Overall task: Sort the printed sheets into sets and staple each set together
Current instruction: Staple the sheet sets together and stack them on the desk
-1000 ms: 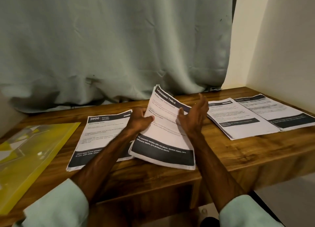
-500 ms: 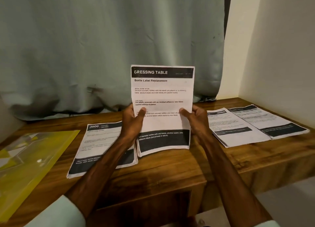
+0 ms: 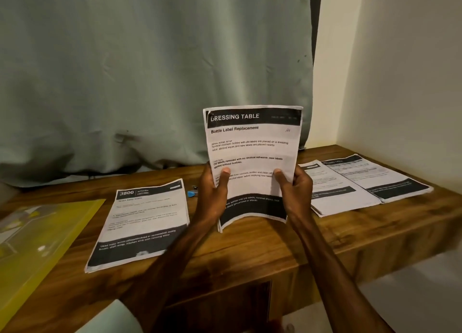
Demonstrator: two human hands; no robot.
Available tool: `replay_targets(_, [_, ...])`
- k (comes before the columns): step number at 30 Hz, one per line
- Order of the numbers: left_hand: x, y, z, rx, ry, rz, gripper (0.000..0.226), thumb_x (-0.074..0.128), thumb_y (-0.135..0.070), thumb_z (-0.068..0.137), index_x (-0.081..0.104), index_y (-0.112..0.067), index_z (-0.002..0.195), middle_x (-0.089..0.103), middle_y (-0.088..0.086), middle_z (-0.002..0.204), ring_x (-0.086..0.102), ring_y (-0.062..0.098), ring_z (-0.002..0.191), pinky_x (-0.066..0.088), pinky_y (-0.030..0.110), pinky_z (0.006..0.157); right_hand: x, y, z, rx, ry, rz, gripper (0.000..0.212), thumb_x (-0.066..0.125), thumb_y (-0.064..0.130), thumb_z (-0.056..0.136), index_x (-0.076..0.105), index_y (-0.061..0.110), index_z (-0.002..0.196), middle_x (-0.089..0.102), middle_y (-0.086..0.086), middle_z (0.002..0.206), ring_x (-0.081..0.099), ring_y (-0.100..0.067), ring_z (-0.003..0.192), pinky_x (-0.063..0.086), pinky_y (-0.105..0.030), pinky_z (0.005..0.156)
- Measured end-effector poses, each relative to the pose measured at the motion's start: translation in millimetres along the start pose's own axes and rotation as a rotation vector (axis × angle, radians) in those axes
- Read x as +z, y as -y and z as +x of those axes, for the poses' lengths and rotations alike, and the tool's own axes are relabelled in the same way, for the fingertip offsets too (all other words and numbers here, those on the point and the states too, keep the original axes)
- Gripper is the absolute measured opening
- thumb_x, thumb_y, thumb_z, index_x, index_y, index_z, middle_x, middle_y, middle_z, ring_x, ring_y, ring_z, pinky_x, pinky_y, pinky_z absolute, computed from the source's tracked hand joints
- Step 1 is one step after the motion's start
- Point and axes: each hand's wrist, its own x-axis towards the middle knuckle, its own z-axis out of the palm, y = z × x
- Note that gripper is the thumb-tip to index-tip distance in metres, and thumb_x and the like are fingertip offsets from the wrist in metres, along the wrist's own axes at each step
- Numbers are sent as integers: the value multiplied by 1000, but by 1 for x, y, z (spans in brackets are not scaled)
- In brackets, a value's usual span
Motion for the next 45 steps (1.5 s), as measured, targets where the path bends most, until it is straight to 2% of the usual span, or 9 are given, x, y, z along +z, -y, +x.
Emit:
replay_targets(3, [1,-6,-1,7,-6,-23,30,53,-21,106,51,-18,136,69,-15,106,72,-4,85,56,15,63,2,4,1,-5,-23,15,30,69,23,97,64,13,125,71,0,114,68,-9,99,57,-19,69])
replay_targets(12, [-10,-8,3,-10,6,90,32,54,-20,106,56,-10,136,67,-5,123,70,-3,89,55,11,71,-6,8,12,0,102,-48,34,70,20,96,64,13,128,69,4,119,66,-9,97,56,-24,78])
replay_targets(16, [-28,-12,3,-114,69,88,28,58,-22,104,64,-13,131,72,3,126,73,17,104,59,39,93,0,35,40,15,259,-50,30,67,13,97,68,11,127,72,5,115,68,0,95,51,-7,66])
replay_targets(22, [-61,-9,-13,-306,187,-25,27,63,-7,99,65,-20,124,75,1,120,75,20,104,62,44,88,29,41,65,25,463,-188,23,66,7,96,70,13,118,71,7,103,67,6,80,47,-4,57])
replay_targets(24, [-74,-9,-7,-327,140,-37,27,66,-4,96,63,-16,119,77,2,111,77,16,94,64,32,71,37,39,71,28,554,-279,20,68,8,96,70,14,114,73,5,105,70,5,77,52,-8,61])
replay_targets(28, [-99,-4,13,-349,76,-24,39,75,-4,88,62,-12,124,79,6,103,78,21,91,63,32,68,55,33,81,0,719,-480,24,71,11,94,71,0,115,76,-14,113,73,-31,104,58,-49,95])
replay_targets(33, [-114,6,28,-406,240,159,39,81,-9,84,69,-13,120,80,7,100,78,24,90,62,38,78,75,16,78,-6,922,-636,22,71,8,93,72,0,113,76,-15,111,74,-24,96,57,-46,94])
replay_targets(37, [-107,23,36,-410,276,260,35,81,-13,86,67,-10,118,80,7,98,78,20,86,62,31,68,84,-10,65,29,1060,-642,18,68,6,95,74,5,112,78,-1,102,75,-6,83,61,-24,76])
replay_targets(45, [-101,56,56,-257,375,497,25,76,-12,91,73,-12,115,79,7,101,77,16,85,64,38,78,99,-42,41,33,1139,-512,10,71,15,95,71,14,106,79,-2,102,78,-21,87,63,-42,82])
